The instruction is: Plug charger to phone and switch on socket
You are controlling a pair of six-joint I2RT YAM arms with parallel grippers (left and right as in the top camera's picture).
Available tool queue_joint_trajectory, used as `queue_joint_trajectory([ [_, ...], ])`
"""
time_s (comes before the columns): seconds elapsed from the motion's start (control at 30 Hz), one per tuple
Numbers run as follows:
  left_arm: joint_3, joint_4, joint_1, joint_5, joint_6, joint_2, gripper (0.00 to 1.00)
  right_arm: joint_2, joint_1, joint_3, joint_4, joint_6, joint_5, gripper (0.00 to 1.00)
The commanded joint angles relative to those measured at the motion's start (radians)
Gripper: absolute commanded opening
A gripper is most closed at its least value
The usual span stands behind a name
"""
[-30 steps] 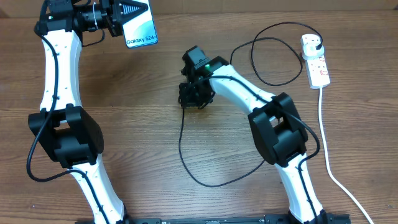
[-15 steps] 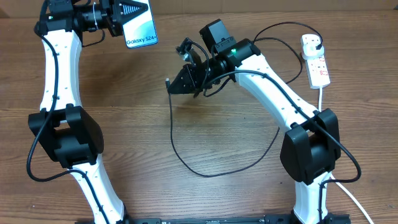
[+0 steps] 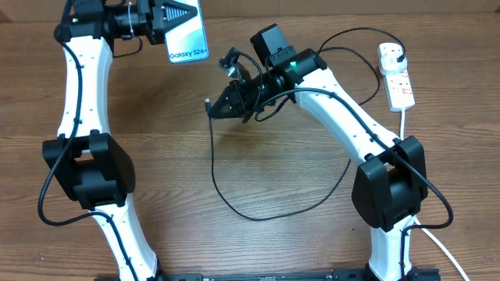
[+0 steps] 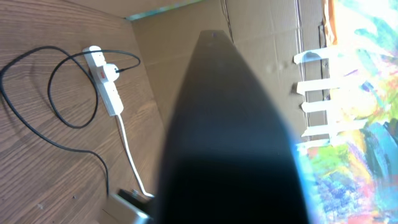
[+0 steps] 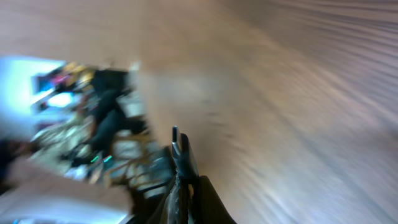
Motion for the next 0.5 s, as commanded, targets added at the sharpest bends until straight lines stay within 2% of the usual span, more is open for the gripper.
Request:
queue_joint_trajectory([
  [0.0,0.005,0.001,0.000,0.045,0.031,-0.020,0.04,-0.008,0.015,-0.029,-0.008,0.088,0.279,0.04],
  [0.27,0.005,0.001,0.000,0.045,0.032,-0.020,0.04,-0.008,0.049,-0.252,0.132,0.298,0.551,0.04],
  [0.47,0.005,0.001,0.000,0.045,0.032,-0.020,0.04,-0.008,0.048,-0.417,0.296,0.378,0.651,0.04],
])
